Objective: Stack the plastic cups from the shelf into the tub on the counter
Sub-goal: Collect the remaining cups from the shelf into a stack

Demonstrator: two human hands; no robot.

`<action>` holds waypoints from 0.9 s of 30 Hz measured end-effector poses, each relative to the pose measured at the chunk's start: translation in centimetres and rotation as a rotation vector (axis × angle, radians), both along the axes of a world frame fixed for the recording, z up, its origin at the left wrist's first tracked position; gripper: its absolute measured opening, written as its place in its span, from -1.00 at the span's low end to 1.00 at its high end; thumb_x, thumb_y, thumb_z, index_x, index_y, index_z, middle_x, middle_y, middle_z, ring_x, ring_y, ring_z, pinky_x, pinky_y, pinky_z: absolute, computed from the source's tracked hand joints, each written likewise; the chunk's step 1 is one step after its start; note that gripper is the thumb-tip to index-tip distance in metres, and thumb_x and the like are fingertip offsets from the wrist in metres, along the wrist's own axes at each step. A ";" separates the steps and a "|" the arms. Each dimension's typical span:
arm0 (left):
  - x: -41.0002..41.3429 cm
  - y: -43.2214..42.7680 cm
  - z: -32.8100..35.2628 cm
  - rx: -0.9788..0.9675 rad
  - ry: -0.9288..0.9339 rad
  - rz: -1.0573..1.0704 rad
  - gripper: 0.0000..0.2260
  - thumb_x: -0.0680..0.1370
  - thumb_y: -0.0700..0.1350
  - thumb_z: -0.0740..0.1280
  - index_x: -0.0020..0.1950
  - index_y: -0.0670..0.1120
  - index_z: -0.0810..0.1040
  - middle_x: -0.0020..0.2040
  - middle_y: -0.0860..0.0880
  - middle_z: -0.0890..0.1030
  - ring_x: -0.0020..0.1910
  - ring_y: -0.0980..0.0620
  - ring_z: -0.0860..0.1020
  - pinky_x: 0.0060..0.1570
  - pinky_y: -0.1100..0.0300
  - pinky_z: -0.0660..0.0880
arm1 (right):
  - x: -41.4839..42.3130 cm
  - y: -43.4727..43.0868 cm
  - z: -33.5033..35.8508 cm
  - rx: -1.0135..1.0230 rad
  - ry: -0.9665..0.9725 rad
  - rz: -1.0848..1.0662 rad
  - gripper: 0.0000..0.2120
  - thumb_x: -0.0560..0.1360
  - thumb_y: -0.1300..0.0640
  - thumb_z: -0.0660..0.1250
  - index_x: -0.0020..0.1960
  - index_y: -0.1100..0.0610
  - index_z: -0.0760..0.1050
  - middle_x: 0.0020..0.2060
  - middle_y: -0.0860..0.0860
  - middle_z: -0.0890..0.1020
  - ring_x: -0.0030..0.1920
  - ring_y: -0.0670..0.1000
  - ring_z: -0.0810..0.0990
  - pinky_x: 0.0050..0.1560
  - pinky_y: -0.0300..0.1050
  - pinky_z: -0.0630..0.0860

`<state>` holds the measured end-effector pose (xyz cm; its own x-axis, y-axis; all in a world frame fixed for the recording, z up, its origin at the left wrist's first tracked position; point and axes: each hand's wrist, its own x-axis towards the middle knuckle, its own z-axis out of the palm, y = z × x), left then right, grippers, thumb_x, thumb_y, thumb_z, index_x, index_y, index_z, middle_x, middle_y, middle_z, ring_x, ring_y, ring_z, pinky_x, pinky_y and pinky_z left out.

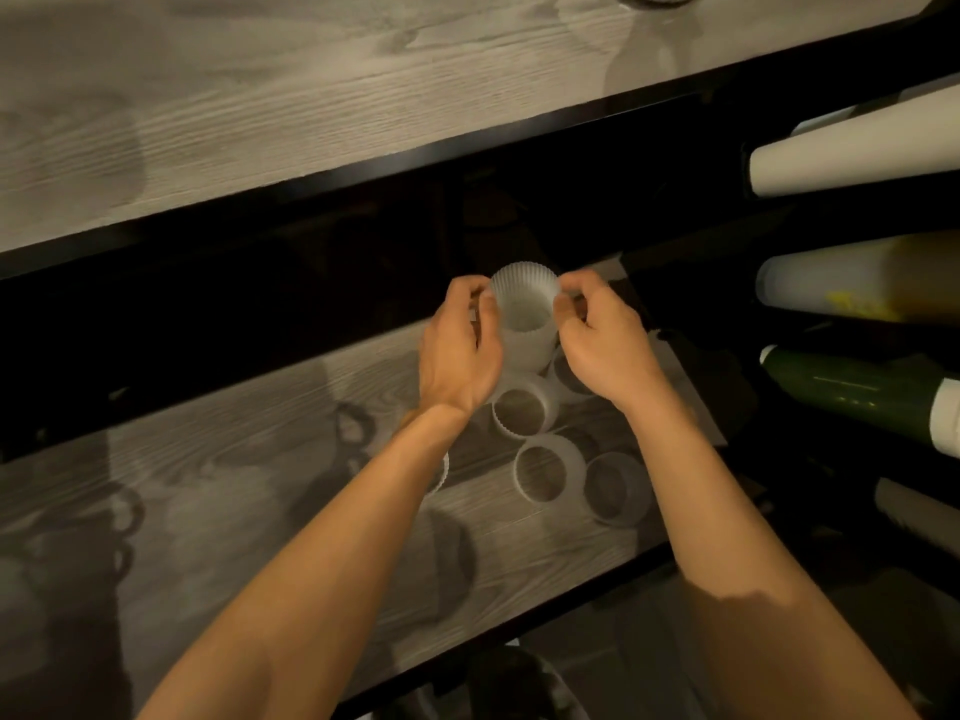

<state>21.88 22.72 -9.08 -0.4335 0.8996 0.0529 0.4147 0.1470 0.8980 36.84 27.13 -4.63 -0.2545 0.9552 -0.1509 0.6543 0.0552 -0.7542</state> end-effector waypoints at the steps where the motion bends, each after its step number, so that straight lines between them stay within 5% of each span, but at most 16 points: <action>1: 0.1 -0.1 -0.3 -0.023 0.005 -0.020 -0.77 0.73 -0.02 0.15 0.30 -0.05 0.49 -0.07 0.14 0.60 -0.27 0.16 0.58 -0.22 0.16 0.53 | 0.2 0.0 -0.5 -0.020 -0.021 -0.006 -0.71 0.72 0.07 0.16 0.41 0.06 0.42 0.03 -0.03 0.60 -0.07 -0.11 0.56 -0.14 -0.28 0.47; 4: 0.2 -0.4 -1.1 -0.092 -0.020 -0.100 -0.78 0.73 -0.05 0.18 0.34 -0.05 0.47 0.05 0.14 0.56 -0.07 0.07 0.64 -0.08 0.09 0.60 | 0.3 -0.5 -1.9 -0.078 -0.063 -0.011 -0.73 0.71 0.12 0.20 0.39 0.07 0.44 -0.06 -0.08 0.57 -0.14 -0.14 0.56 -0.34 -0.45 0.37; 7: 0.2 -0.3 -1.0 -0.158 -0.019 -0.169 -0.75 0.74 -0.04 0.17 0.39 -0.04 0.46 0.14 0.15 0.51 0.15 0.12 0.59 0.13 0.16 0.56 | 0.3 -1.1 -2.3 -0.112 -0.042 -0.023 -0.63 0.71 0.15 0.19 0.51 0.10 0.38 0.19 0.02 0.57 0.16 -0.05 0.53 -0.08 -0.31 0.38; 10: 0.0 0.0 -0.4 -0.134 -0.026 -0.175 -0.74 0.73 -0.05 0.17 0.41 -0.02 0.48 0.13 0.18 0.55 0.03 0.34 0.55 0.10 0.21 0.57 | 0.4 -1.0 -2.1 -0.111 0.013 -0.061 -0.65 0.72 0.13 0.16 0.49 0.07 0.41 0.25 0.03 0.59 0.20 -0.05 0.54 -0.02 -0.26 0.39; 12: 0.1 0.2 0.2 -0.043 -0.043 -0.161 -0.73 0.73 -0.03 0.18 0.40 0.00 0.51 0.15 0.13 0.61 0.08 0.27 0.58 0.09 0.20 0.60 | 0.7 -0.9 -1.7 -0.066 0.082 -0.106 -0.67 0.72 0.08 0.16 0.47 0.03 0.43 0.20 -0.03 0.60 0.13 -0.10 0.56 -0.05 -0.28 0.45; 16: 1.4 0.4 2.4 0.050 -0.093 -0.127 -0.72 0.72 0.01 0.18 0.40 0.05 0.51 0.15 0.10 0.64 0.02 0.17 0.64 -0.06 0.25 0.62 | 1.9 -0.5 0.1 0.037 0.217 -0.190 -0.67 0.71 0.01 0.17 0.44 0.02 0.45 0.24 -0.05 0.59 0.21 -0.11 0.57 0.23 -0.03 0.57; 21: 3.6 0.4 3.8 0.130 -0.110 -0.151 -0.71 0.73 0.00 0.17 0.41 0.01 0.53 0.12 0.14 0.65 -0.04 0.19 0.63 -0.08 0.27 0.57 | 4.3 -1.3 1.7 0.034 0.275 -0.242 -0.68 0.66 -0.11 0.19 0.37 -0.10 0.48 0.12 -0.12 0.59 0.13 -0.04 0.62 0.16 0.22 0.63; 27: 5.5 -0.2 2.8 0.115 -0.119 -0.198 -0.71 0.74 0.02 0.16 0.39 -0.02 0.53 0.01 0.09 0.66 -0.13 0.17 0.62 -0.16 0.19 0.55 | 6.5 -2.9 1.2 0.026 0.277 -0.252 -0.74 0.70 -0.07 0.19 0.36 -0.11 0.48 0.09 -0.18 0.57 0.10 -0.06 0.62 0.15 0.17 0.64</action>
<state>27.40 22.52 -6.32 -0.2589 0.9586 0.1188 0.3152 -0.0324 0.9485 43.33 24.27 -3.38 -0.0391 0.9957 -0.0844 0.4216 -0.0601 -0.9048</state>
